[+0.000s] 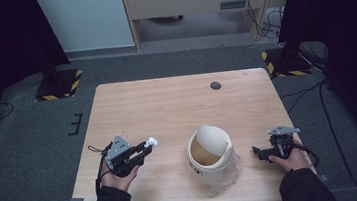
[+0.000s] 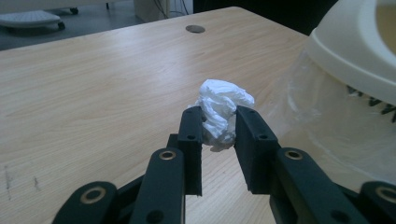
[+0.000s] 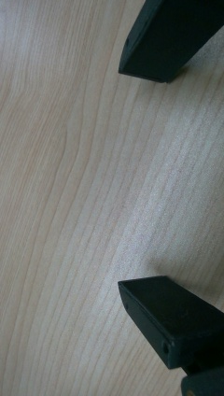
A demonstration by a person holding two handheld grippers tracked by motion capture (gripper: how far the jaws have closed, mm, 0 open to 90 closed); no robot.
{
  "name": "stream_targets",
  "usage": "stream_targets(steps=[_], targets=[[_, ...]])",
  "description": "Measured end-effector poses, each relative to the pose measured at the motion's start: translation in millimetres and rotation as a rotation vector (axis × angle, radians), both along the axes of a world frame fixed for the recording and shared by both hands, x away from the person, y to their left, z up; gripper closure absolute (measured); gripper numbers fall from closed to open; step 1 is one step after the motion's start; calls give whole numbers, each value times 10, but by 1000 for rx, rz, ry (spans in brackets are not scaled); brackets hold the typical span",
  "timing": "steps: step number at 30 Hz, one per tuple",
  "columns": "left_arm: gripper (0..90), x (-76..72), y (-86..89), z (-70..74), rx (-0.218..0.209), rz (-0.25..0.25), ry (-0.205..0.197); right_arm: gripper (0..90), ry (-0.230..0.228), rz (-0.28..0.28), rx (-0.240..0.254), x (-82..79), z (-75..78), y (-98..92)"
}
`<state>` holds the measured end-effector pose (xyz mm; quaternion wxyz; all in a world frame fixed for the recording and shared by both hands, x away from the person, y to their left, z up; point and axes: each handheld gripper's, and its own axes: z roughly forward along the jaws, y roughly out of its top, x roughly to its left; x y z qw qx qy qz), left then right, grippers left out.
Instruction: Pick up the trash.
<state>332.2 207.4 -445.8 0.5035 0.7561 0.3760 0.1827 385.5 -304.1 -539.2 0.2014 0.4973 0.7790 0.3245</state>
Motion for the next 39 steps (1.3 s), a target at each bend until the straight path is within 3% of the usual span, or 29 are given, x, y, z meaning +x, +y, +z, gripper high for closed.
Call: stream_targets(steps=[12,39], targets=[[717,-131,26,81,-29,-19,-44,7,0,0,0,0,0,0],[718,-351,-186,337,-124,-117,-155,7,0,0,1,1,0,0]])
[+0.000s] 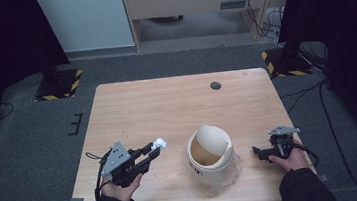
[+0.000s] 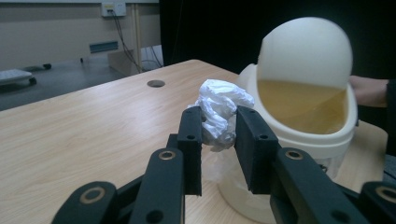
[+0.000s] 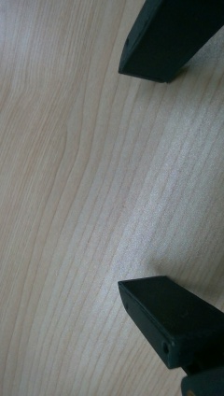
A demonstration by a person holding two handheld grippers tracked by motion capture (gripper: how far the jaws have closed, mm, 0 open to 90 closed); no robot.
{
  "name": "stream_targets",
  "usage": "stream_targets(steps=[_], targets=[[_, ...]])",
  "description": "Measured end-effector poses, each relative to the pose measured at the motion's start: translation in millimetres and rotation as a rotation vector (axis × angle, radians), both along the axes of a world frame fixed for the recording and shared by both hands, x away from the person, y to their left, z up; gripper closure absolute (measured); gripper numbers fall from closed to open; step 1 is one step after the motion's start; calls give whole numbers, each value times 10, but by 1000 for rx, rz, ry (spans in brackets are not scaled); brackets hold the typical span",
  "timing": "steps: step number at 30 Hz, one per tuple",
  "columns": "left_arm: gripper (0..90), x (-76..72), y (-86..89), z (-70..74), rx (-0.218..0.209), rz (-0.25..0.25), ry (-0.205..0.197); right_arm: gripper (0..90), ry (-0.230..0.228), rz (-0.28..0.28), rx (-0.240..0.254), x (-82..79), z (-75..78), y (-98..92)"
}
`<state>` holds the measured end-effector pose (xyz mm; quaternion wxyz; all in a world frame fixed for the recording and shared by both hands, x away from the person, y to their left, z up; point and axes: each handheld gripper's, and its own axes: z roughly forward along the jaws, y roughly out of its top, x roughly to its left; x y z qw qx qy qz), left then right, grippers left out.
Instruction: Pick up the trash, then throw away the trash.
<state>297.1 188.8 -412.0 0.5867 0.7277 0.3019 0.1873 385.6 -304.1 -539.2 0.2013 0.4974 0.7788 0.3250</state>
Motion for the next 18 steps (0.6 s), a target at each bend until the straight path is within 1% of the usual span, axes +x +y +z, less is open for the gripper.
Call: stream_targets(steps=[3,6,12,18], targets=[[718,-38,-46,40,-11,-18,-8,7,0,0,-1,0,0,-1],[718,-62,-97,61,-13,-38,-13,8,0,1,-1,0,0,-1],[717,-93,-171,70,-17,-70,-14,8,0,0,-1,0,0,-1],[718,-97,-216,64,-21,-85,-11,7,0,0,-1,0,0,-1]])
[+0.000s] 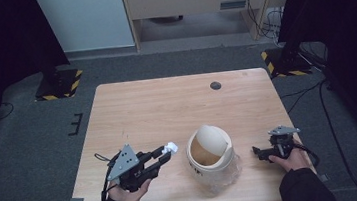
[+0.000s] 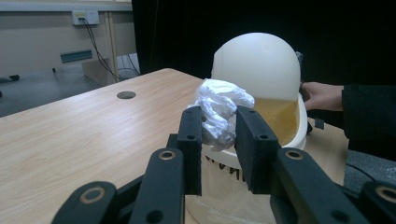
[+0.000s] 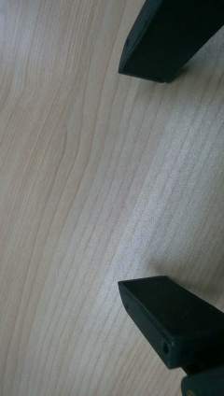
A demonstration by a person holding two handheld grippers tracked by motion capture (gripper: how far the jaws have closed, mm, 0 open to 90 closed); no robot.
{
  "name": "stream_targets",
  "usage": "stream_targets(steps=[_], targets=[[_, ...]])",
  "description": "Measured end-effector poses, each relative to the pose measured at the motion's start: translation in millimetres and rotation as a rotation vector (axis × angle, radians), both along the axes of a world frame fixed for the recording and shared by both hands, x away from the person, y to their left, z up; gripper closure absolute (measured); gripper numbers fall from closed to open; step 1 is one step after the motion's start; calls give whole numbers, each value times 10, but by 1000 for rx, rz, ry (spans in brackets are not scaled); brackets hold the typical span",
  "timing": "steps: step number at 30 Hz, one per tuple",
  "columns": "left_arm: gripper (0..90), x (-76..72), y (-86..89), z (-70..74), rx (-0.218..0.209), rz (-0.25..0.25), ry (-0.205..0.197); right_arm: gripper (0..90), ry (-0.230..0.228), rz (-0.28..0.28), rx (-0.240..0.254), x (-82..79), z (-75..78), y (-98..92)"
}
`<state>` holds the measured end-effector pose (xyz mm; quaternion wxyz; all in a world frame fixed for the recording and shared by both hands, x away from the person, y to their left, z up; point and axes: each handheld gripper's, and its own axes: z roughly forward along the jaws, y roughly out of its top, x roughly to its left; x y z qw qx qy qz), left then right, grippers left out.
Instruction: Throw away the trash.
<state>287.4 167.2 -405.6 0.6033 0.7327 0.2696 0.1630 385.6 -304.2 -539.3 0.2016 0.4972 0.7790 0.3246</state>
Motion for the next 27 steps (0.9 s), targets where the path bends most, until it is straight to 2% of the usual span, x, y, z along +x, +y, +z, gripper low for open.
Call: stream_targets(steps=[27], targets=[[716,40,-370,-34,19,-80,15,8,0,5,0,5,0,-1]])
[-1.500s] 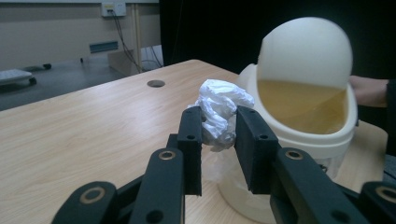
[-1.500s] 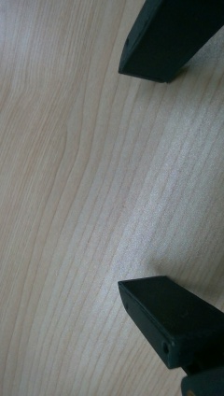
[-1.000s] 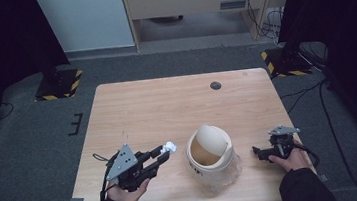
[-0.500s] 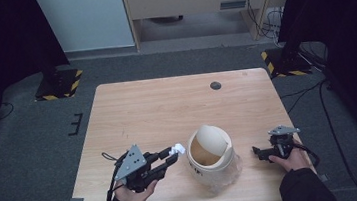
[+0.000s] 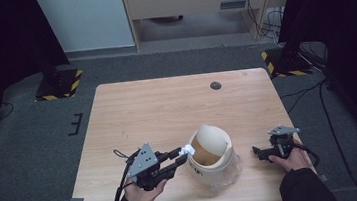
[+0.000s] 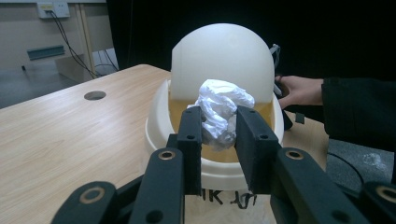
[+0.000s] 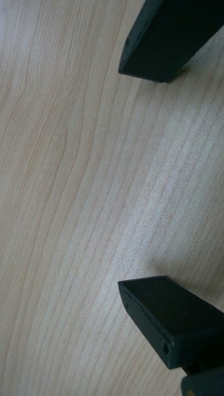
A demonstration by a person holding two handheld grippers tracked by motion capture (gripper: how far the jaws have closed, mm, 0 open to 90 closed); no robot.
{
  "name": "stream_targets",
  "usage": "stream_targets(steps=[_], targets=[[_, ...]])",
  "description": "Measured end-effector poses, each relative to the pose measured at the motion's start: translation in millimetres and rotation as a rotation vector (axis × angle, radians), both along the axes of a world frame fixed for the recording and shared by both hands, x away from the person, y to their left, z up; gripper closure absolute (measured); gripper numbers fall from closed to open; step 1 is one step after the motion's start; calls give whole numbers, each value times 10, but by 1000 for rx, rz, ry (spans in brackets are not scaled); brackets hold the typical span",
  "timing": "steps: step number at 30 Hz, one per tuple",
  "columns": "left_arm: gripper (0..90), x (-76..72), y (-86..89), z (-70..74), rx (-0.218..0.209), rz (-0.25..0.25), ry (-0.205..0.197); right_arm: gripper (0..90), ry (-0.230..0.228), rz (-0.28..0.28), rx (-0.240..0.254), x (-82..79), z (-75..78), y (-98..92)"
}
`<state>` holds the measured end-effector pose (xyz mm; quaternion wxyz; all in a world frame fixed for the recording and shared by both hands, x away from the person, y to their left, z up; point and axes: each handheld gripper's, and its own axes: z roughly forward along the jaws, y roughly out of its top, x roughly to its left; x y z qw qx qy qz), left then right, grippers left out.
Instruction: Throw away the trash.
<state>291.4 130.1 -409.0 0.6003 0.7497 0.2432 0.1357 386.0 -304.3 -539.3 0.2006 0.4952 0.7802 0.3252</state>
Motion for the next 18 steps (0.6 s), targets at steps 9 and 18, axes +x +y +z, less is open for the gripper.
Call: stream_targets(steps=[9,18], targets=[[715,35,-135,-47,27,-29,13,8,0,0,-1,0,0,0],[715,64,-179,-82,44,-37,27,7,0,0,0,0,0,0]])
